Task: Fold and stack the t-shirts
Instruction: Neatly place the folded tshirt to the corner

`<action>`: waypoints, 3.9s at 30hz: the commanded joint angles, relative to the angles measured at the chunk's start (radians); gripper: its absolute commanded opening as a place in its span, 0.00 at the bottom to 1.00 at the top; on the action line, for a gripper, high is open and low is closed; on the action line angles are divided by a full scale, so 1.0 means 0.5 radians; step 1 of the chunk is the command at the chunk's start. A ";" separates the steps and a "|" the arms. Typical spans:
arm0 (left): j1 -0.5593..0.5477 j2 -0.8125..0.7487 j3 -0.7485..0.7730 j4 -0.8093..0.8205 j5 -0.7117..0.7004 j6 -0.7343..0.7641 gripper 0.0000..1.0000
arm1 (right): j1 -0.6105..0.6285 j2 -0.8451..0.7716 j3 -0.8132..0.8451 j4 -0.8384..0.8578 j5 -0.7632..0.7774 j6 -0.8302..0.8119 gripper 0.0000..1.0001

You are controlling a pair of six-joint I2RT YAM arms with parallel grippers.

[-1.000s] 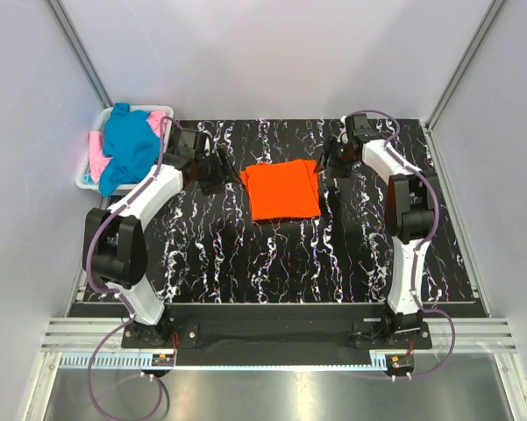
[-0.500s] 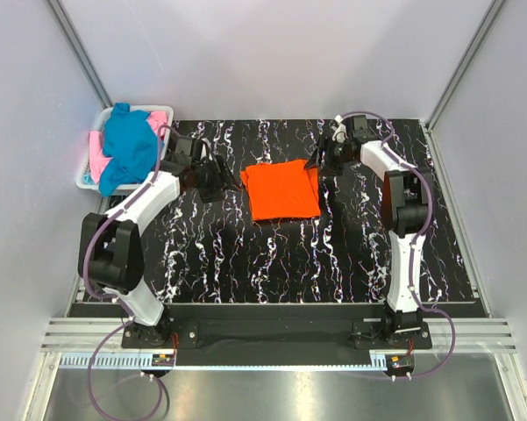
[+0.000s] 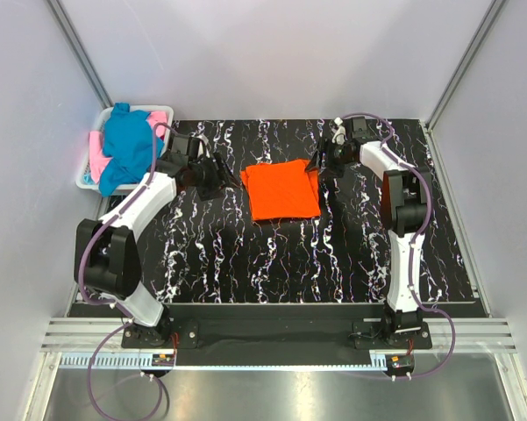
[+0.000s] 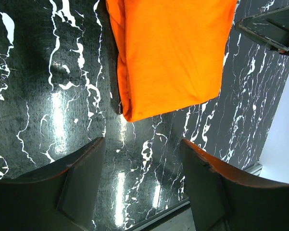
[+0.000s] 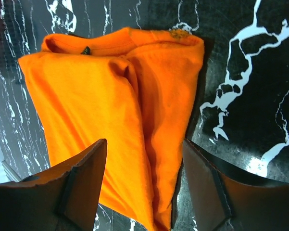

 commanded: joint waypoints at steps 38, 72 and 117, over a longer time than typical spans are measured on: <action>0.090 -0.249 -0.003 -0.083 -0.037 0.059 0.68 | 0.120 0.223 0.219 -0.413 -0.307 -0.158 0.22; 0.142 -0.587 -0.187 -0.237 -0.037 0.111 0.69 | -0.211 0.769 1.735 -0.807 1.724 -0.467 0.00; 0.120 -0.323 -0.120 -0.224 -0.007 0.200 0.69 | -0.724 1.144 1.738 0.571 2.592 -1.044 0.24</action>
